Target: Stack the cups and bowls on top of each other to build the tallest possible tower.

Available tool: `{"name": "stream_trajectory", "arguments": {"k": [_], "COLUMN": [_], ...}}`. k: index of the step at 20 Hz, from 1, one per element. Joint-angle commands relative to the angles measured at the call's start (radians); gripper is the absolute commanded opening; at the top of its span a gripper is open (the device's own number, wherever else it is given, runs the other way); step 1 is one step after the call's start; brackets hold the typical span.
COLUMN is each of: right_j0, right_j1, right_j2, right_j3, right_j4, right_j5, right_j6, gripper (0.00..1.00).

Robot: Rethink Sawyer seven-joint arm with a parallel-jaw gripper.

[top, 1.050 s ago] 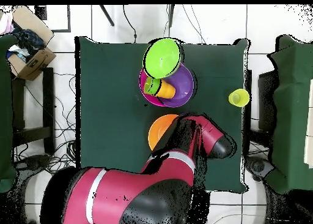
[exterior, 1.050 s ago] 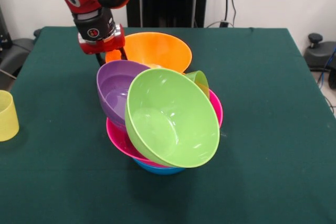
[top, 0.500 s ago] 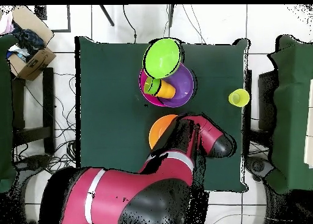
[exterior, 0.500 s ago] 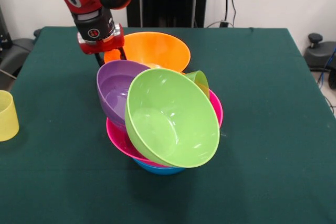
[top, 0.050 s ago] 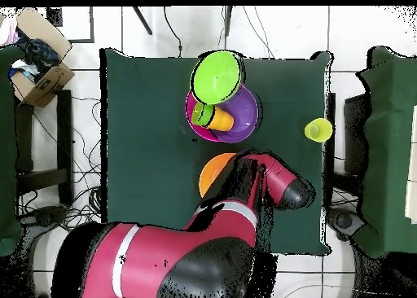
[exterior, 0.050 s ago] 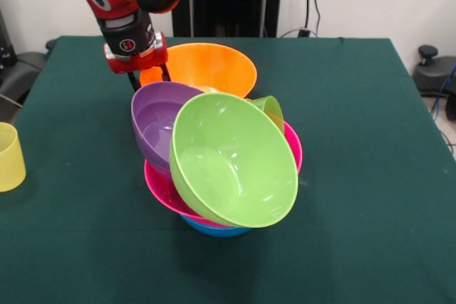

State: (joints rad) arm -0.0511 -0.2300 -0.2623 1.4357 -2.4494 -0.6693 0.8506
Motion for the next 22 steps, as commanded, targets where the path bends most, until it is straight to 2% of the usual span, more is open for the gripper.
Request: {"name": "stream_trajectory", "arguments": {"k": [1,4,6,13,22], "right_j0": [0.000,0.019,0.050,0.126,0.158], "right_j1": [0.049,0.056,0.085,0.131,0.159], "right_j2": [0.159,0.130,0.093,0.017,-0.030], "right_j3": [0.040,0.049,0.039,0.018,-0.002], "right_j4": [-0.020,-0.049,-0.074,-0.062,-0.044], "right_j5": [0.065,0.034,0.020,-0.008,-0.047], "right_j6": [-0.148,-0.120,-0.055,0.125,0.138], "gripper": [1.00,1.00,1.00,1.00,1.00]}}
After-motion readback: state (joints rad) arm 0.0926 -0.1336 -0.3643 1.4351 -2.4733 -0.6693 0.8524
